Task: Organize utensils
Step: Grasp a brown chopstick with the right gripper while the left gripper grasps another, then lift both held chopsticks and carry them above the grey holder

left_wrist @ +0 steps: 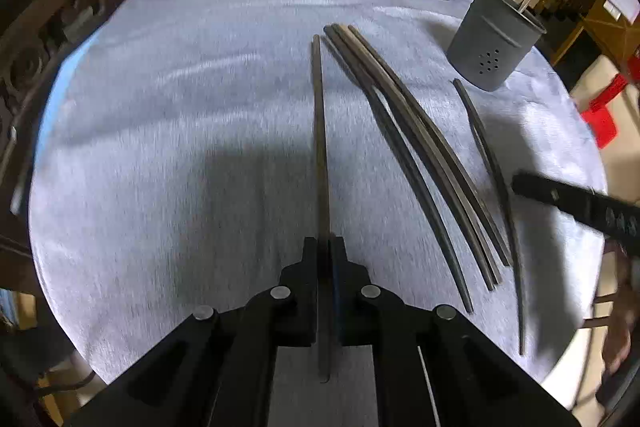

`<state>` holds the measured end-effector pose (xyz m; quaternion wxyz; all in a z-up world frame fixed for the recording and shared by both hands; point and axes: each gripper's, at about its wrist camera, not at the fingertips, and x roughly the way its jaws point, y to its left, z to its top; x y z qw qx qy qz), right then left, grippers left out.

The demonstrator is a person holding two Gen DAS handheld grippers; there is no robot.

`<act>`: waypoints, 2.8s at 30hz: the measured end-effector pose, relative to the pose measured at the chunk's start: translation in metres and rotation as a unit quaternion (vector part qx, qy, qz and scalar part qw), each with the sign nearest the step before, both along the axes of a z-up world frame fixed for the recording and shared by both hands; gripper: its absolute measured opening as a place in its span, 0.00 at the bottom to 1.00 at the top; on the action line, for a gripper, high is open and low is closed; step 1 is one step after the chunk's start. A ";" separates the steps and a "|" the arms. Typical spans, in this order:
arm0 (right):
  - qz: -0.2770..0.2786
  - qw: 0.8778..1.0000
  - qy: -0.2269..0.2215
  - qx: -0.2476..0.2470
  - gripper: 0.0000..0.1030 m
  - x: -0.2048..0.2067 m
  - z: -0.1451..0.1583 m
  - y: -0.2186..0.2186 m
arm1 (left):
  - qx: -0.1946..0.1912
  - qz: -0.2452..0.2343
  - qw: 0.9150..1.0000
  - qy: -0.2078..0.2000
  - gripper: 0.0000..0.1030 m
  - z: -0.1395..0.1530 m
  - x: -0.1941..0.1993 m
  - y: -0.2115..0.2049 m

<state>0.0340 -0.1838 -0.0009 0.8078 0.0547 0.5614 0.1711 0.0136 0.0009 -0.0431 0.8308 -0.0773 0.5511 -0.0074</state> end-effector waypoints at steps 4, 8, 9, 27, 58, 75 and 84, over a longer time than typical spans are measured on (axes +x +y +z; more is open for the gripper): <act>-0.002 1.000 -0.007 -0.003 0.63 0.015 0.003 0.000 | -0.052 0.015 0.999 0.009 0.19 0.001 0.000 0.014; 0.010 1.000 -0.011 -0.004 0.63 0.027 0.005 0.006 | -0.045 0.025 0.999 -0.005 0.29 0.010 0.007 0.017; 0.011 1.000 -0.011 -0.010 0.63 0.032 0.004 0.008 | -0.037 0.026 0.999 -0.007 0.29 0.013 0.016 0.016; 0.083 0.992 0.026 -0.092 0.09 0.059 -0.017 0.031 | -0.083 0.023 0.990 0.116 0.05 -0.001 0.058 0.033; -0.082 0.970 -0.223 0.047 0.06 0.009 0.070 -0.030 | -0.064 0.100 0.964 -0.236 0.05 0.128 -0.015 0.084; -0.088 0.915 -0.395 -0.015 0.07 -0.073 0.123 -0.038 | 0.017 0.099 0.939 -0.330 0.05 0.110 -0.060 0.045; -0.085 0.917 -0.389 -0.009 0.06 -0.093 0.125 -0.042 | 0.017 0.114 0.922 -0.369 0.05 0.122 -0.051 0.048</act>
